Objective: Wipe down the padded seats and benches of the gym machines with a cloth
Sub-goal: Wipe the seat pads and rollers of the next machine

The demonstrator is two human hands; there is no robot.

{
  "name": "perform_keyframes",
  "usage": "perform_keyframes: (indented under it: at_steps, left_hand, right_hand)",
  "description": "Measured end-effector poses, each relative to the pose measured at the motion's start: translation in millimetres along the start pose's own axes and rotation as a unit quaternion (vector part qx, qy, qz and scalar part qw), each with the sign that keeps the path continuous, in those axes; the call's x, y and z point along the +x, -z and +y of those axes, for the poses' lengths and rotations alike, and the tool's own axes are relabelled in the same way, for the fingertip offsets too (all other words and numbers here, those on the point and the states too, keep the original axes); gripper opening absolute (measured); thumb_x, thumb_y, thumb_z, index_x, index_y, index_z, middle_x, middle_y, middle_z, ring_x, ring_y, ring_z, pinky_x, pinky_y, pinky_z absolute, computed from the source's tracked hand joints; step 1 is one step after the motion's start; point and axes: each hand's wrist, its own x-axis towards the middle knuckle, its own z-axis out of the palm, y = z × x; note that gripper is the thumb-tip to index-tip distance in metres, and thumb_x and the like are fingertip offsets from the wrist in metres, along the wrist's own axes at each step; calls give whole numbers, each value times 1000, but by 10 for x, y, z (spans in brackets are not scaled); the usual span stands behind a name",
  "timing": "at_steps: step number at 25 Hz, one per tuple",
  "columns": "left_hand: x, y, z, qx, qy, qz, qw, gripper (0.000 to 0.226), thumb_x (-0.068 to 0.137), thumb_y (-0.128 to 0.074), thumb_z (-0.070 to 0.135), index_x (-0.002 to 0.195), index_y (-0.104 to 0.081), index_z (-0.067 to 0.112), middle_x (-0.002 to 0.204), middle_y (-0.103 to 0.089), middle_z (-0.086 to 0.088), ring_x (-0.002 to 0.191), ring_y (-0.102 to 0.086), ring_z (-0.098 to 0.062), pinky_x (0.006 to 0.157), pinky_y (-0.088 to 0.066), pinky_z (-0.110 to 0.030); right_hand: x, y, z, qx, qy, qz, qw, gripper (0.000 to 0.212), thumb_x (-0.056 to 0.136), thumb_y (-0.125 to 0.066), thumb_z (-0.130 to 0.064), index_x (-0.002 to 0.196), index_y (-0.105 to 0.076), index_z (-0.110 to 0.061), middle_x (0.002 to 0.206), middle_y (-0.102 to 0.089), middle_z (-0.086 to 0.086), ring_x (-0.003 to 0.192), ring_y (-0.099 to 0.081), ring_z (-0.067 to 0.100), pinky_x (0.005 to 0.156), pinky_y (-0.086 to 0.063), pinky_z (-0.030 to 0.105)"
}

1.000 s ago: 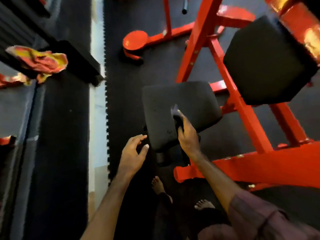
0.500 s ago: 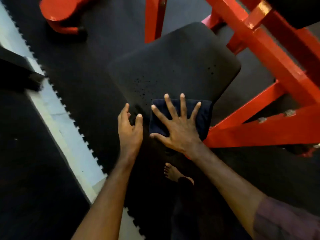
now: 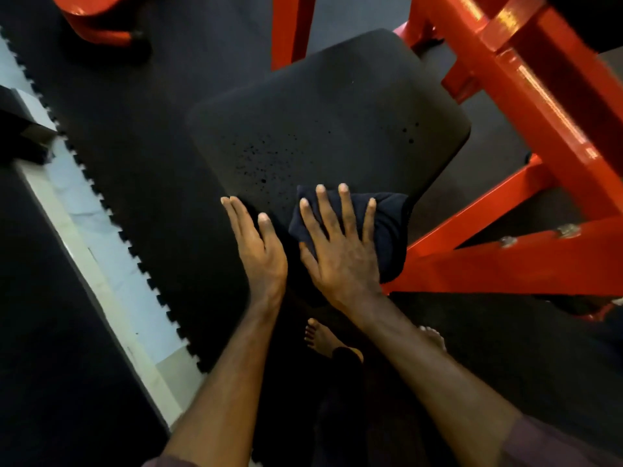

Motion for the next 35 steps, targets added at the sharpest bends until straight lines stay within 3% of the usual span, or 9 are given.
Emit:
perform_keyframes:
  at_steps: [4,9,13,17,20,23,27,32,35]
  left_hand:
    - [-193,-126,-131,-57,31,43,997,65,112,-40,37,169,-13,20,176,-11,4,160,-11,-2,133,-14,-35]
    - [-471,-413,-97,-85,87,130,984,64,111,-39,41,169,-16,24,175,-21,2,159,-22,-8,130,-23,-37]
    - [-522,-519,-18,-69,93,168,979,62,113,-40,41,169,-19,25,173,-25,1,156,-24,-5,126,-24,-18]
    - [-541,-655,126,41,101,221,969,61,114,-34,45,168,-22,19,170,-33,-3,137,-22,11,94,-13,12]
    - [-524,-639,93,71,109,216,968,62,113,-32,47,168,-19,24,170,-32,-1,142,-26,7,90,-14,10]
    - [-533,-641,113,68,109,221,967,61,113,-34,47,168,-19,27,170,-32,2,136,-22,14,90,-13,12]
    - [-511,-647,134,64,125,223,965,62,111,-33,49,168,-17,31,170,-32,4,135,-24,11,92,-14,5]
    - [-531,-643,140,51,129,224,965,63,111,-33,52,168,-16,33,171,-31,4,144,-30,1,105,-23,-16]
    - [-513,-644,131,50,124,220,966,63,110,-33,53,168,-16,33,172,-29,5,144,-25,4,103,-17,-8]
  right_hand:
    - [-353,-79,468,-25,235,-10,972,69,109,-41,-47,168,-20,-20,176,-11,9,162,-4,39,125,-14,67]
    - [7,-1,302,11,95,6,995,64,110,-37,-46,167,-25,-17,175,-13,11,162,-4,39,124,-11,68]
    - [-55,-59,890,-17,326,1,945,62,109,-44,-44,165,-32,-19,174,-20,9,161,-12,37,125,-17,66]
    - [131,12,836,-15,155,29,987,63,112,-35,-49,166,-27,-19,175,-15,10,162,-7,38,125,-12,68]
    - [64,-21,645,-4,227,-9,974,63,113,-31,-50,167,-22,-19,176,-10,10,162,-3,38,125,-11,68]
    - [33,79,1284,-54,330,-16,942,64,112,-38,-48,167,-22,-22,176,-13,7,162,-8,35,125,-16,66]
    - [230,90,889,-29,114,-2,993,64,112,-30,-51,168,-19,-22,176,-7,7,162,0,36,126,-5,68]
    - [74,110,1314,-58,303,-30,951,65,112,-38,-48,168,-20,-21,176,-10,7,162,-5,36,125,-14,68]
    - [156,154,1412,-62,160,-13,985,66,112,-35,-50,169,-15,-22,177,-4,6,163,1,35,126,-9,68]
